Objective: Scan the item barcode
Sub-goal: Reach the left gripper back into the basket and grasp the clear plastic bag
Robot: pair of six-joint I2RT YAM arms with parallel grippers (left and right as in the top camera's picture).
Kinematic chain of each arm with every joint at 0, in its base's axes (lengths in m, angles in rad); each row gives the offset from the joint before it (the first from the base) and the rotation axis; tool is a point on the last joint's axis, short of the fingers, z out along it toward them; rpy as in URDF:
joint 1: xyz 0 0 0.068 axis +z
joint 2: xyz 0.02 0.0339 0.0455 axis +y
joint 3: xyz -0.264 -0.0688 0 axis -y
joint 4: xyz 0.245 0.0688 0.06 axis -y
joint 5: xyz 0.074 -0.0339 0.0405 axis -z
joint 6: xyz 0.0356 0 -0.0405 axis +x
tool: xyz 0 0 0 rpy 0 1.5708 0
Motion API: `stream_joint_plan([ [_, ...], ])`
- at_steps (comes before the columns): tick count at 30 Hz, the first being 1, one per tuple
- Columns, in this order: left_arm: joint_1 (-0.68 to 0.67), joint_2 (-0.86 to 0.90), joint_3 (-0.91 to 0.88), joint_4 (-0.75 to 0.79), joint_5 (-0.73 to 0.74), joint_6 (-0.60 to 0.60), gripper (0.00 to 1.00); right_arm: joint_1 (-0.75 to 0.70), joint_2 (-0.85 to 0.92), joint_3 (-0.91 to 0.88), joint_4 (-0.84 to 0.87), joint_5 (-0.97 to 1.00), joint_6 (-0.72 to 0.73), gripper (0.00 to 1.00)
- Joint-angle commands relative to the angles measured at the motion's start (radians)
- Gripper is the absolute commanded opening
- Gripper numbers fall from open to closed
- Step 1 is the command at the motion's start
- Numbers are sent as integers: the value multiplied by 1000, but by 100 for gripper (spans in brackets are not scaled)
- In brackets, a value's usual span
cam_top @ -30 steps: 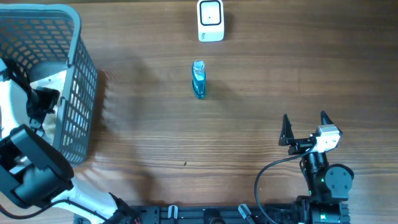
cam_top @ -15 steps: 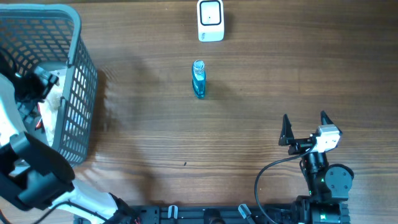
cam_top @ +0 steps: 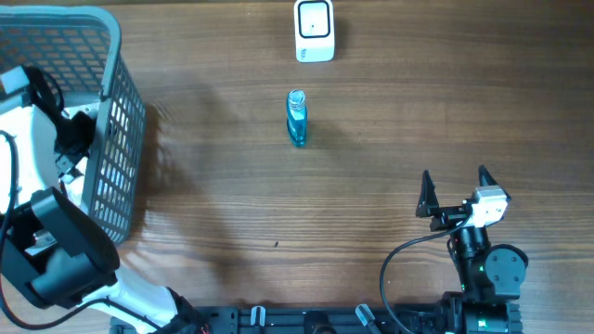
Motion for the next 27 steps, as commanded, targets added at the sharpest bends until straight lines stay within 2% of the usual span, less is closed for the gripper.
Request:
stream_joint_plan([
  [1, 2, 17, -50, 42, -104, 16, 86, 4, -5, -1, 4, 10, -16, 100],
  [3, 2, 19, -78, 68, -98, 8, 85, 4, -5, -1, 4, 10, -16, 99],
  [6, 0, 20, -142, 130, -64, 8, 97, 4, -5, -1, 4, 10, -17, 100],
  [7, 0, 20, -153, 143, -51, 8, 97, 4, -5, -1, 4, 10, -17, 100],
  [9, 0, 20, -159, 153, -10, 8, 94, 4, -5, -1, 4, 10, -17, 100],
  [11, 0, 20, -160, 153, 10, 8, 85, 4, -5, -1, 4, 10, -17, 100],
  [13, 0, 20, -172, 161, 10, 8, 80, 4, -5, -1, 4, 10, -17, 100],
  [18, 0, 22, -246, 232, 10, 8, 80, 4, -5, -1, 4, 10, -17, 100],
  [20, 0, 22, -273, 260, 10, 8, 75, 4, -5, -1, 4, 10, -17, 100],
  [22, 0, 22, -281, 269, 10, 8, 58, 4, -5, -1, 4, 10, -17, 100],
  [23, 0, 22, -281, 269, 10, 8, 46, 4, -5, -1, 4, 10, -16, 100],
  [26, 0, 22, -280, 268, 10, 8, 4, 4, -5, -1, 4, 10, -16, 100],
  [27, 0, 20, -278, 268, 11, 8, 4, 4, -5, -1, 4, 10, -17, 100],
])
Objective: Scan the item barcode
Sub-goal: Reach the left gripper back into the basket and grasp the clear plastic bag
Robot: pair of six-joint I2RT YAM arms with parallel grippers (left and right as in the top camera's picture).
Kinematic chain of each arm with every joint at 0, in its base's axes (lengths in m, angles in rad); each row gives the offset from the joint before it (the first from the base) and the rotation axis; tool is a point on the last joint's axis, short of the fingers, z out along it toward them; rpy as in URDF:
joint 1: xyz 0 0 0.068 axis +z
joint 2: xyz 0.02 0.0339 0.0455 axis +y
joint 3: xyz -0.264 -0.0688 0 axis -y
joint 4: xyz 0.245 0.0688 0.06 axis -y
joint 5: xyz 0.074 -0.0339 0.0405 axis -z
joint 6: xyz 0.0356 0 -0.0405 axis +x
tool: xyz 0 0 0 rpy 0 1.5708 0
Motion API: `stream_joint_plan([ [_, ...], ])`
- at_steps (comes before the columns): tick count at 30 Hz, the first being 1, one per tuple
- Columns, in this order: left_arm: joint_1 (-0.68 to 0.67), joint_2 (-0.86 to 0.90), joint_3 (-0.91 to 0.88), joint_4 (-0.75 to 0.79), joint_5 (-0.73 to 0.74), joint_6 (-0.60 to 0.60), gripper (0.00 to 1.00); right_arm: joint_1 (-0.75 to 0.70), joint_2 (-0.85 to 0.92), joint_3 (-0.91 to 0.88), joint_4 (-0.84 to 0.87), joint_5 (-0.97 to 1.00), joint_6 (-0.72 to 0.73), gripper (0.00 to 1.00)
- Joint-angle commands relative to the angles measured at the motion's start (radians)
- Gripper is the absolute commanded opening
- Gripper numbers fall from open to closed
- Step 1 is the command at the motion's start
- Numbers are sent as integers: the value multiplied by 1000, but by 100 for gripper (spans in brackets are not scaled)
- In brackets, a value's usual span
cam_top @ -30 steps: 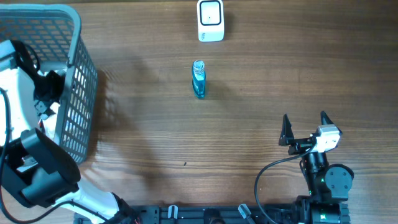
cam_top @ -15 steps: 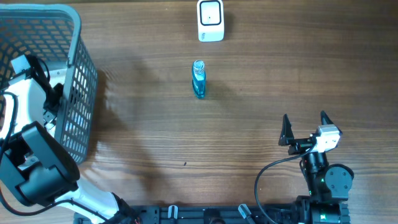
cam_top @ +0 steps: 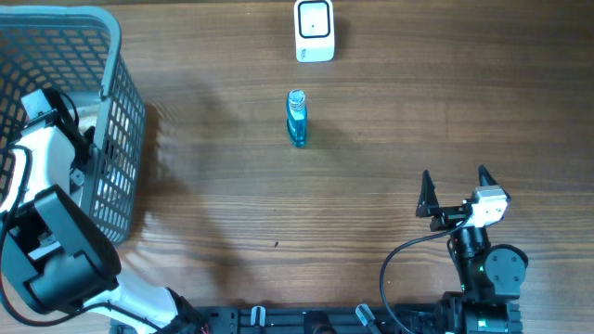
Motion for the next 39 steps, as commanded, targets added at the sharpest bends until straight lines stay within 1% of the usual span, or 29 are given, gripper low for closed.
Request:
stream_joint_plan([
  [1, -3, 43, -42, -17, 29, -3, 4, 4, -5, -1, 4, 10, -17, 100],
  [7, -3, -44, 57, -108, 36, -3, 4, 4, -5, -1, 4, 10, -17, 100],
  [10, -3, -124, 127, -150, 77, -3, 4, 4, -5, -1, 4, 10, -16, 100],
  [13, -3, -247, 165, -144, 153, -4, 4, 4, -5, -1, 4, 10, -17, 100],
  [14, -3, -301, 166, -129, 164, -23, 4, 4, -5, -1, 4, 10, -17, 100],
  [15, -3, -369, 166, -112, 163, -51, 4, 4, -5, -1, 4, 10, -17, 100],
  [18, -3, -486, 166, -76, 154, -60, 4, 4, -5, -1, 4, 10, -16, 100],
  [20, -3, -542, 166, -69, 89, -59, 4, 4, -5, -1, 4, 10, -17, 100],
  [21, -3, -549, 164, -74, 53, -59, 8, 4, -5, -1, 4, 10, -17, 100],
  [22, -3, -548, 163, -86, 21, -59, 24, 4, -5, -1, 4, 10, -17, 100],
  [23, -3, -535, 160, -100, -12, -59, 51, 4, -5, -1, 4, 10, -17, 100],
  [24, -3, -518, 158, -113, -37, -59, 67, 4, -5, -1, 4, 10, -17, 100],
  [25, -3, -491, 154, -122, -64, -59, 76, 4, -5, -1, 4, 10, -17, 100],
  [26, -2, -458, 152, -122, -82, -59, 100, 4, -5, -1, 4, 10, -16, 100],
  [30, 26, -319, 151, -114, -85, -60, 100, 4, -5, -1, 4, 10, -17, 100],
  [33, 48, -208, 151, -140, -82, -60, 100, 4, -5, -1, 4, 10, -17, 100],
  [39, 56, 4, 149, -167, 49, -48, 100, 4, -5, -1, 4, 10, -17, 100],
])
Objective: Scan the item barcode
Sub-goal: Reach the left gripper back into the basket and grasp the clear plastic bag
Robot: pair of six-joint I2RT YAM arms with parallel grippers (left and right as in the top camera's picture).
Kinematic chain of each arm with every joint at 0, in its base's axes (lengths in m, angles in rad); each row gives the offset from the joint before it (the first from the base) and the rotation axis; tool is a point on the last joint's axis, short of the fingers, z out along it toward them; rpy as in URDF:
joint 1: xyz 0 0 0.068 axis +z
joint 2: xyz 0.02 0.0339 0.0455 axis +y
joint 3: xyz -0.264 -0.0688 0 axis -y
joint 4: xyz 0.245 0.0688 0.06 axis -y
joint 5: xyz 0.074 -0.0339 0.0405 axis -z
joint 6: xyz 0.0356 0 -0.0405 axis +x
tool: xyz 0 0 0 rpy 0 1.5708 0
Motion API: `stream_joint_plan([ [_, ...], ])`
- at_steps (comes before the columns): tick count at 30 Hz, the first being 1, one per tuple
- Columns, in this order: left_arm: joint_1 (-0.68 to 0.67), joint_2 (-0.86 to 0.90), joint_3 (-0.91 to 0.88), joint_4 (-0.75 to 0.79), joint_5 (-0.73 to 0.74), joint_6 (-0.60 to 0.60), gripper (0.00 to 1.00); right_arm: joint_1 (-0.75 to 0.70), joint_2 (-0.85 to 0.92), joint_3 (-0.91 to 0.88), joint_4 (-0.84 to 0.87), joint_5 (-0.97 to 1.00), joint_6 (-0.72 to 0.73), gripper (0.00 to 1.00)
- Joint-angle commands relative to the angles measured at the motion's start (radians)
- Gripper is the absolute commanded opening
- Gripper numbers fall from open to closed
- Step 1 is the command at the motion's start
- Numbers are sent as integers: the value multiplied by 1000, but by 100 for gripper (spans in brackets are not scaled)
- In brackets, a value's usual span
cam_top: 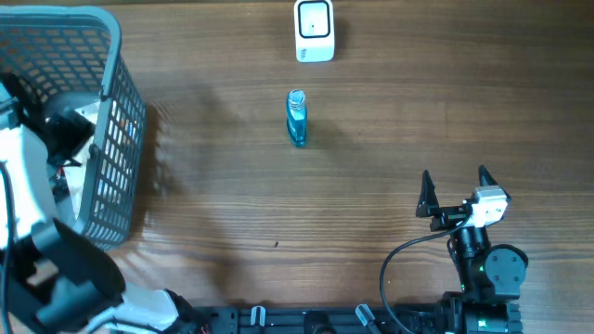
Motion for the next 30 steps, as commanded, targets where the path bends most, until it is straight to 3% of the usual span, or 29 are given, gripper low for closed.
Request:
stream_joint_plan([
  [1, 2, 116, -9, 0, 87, 9, 100, 4, -5, -1, 4, 10, -16, 100],
  [12, 2, 297, -10, 49, 95, 8, 100, 4, -5, -1, 4, 10, -17, 100],
  [19, 2, 343, -50, 76, 184, 9, 97, 4, -5, -1, 4, 10, -17, 100],
  [21, 2, 343, -50, 71, 185, 9, 81, 4, -5, -1, 4, 10, -17, 100],
  [22, 2, 343, -50, 68, 185, 9, 61, 4, -5, -1, 4, 10, -17, 100],
  [23, 2, 343, -50, 64, 185, 9, 54, 4, -5, -1, 4, 10, -17, 100],
  [25, 2, 343, -50, 59, 185, 9, 26, 4, -5, -1, 4, 10, -17, 100],
  [27, 2, 343, -50, 56, 188, 9, 4, 4, -5, -1, 4, 10, -17, 100],
  [30, 2, 343, -50, 56, 202, 8, 4, 4, -5, -1, 4, 10, -17, 100],
])
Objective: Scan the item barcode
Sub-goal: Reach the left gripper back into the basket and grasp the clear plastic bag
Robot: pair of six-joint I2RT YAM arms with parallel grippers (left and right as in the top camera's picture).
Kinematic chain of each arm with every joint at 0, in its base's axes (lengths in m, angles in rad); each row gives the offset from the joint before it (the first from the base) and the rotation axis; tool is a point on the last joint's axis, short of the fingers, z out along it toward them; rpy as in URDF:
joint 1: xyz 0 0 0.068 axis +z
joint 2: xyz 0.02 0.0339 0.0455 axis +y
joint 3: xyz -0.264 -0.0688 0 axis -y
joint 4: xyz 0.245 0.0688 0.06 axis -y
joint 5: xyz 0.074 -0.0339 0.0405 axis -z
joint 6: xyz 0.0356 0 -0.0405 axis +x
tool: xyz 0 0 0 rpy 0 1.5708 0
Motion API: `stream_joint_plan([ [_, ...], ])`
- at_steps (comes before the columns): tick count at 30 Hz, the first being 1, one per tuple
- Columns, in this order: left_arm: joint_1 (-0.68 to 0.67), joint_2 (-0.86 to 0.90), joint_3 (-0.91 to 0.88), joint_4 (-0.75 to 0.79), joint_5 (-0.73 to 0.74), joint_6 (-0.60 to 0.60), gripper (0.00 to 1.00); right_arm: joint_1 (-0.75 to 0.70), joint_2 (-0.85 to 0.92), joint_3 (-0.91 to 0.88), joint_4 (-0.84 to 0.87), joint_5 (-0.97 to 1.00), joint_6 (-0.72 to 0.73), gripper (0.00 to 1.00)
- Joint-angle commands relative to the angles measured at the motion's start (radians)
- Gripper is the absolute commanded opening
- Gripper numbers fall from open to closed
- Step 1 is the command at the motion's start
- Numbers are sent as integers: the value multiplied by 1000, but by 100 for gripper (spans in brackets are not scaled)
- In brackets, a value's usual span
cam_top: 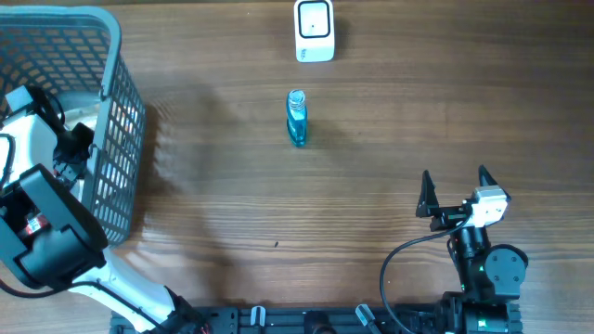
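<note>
A small blue bottle [296, 118] with a clear cap lies on the wooden table, just below the white barcode scanner [315, 31] at the far edge. My left arm [37, 186] reaches into the grey mesh basket [116, 139] at the left; its fingers are hidden inside. My right gripper [455, 181] rests open near the front right, far from the bottle, with nothing between its fingers.
The grey basket fills the left side, its wall standing tall beside the left arm. Cables and the right arm's base [487, 269] sit at the front edge. Bare wood lies between the bottle and the right gripper.
The left arm has shifted inside the basket, its black wrist section now lower and nearer the front. The bottle, the scanner and the right arm have not moved.
At every earlier moment the left arm was inside the basket in a different pose, its wrist first high, then further in, then back near the wall. The bottle stayed below the scanner and the right gripper stayed open at the front right.
</note>
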Motion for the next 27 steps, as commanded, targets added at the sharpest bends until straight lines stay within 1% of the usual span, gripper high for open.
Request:
stream_joint_plan([
  [1, -5, 92, -58, -8, 80, -3, 4, 4, -5, -1, 4, 10, -17, 100],
  [7, -4, 54, -6, -39, 92, -2, 4, 4, -5, -1, 4, 10, -17, 100],
  [12, -4, -56, 61, -60, 95, -3, 5, 4, -5, -1, 4, 10, -17, 100],
  [13, -4, -71, 61, -52, 80, -3, 24, 4, -5, -1, 4, 10, -17, 100],
  [14, -4, -83, 61, -44, 53, -3, 64, 4, -5, -1, 4, 10, -17, 100],
  [15, -4, -85, 61, -39, 28, -3, 100, 4, -5, -1, 4, 10, -17, 100],
  [23, -4, -71, 48, -68, -34, -6, 100, 4, -5, -1, 4, 10, -17, 100],
  [25, -4, -71, 47, -74, -21, -6, 100, 4, -5, -1, 4, 10, -17, 100],
  [27, -6, -71, 42, -84, 33, -6, 100, 4, -5, -1, 4, 10, -17, 100],
])
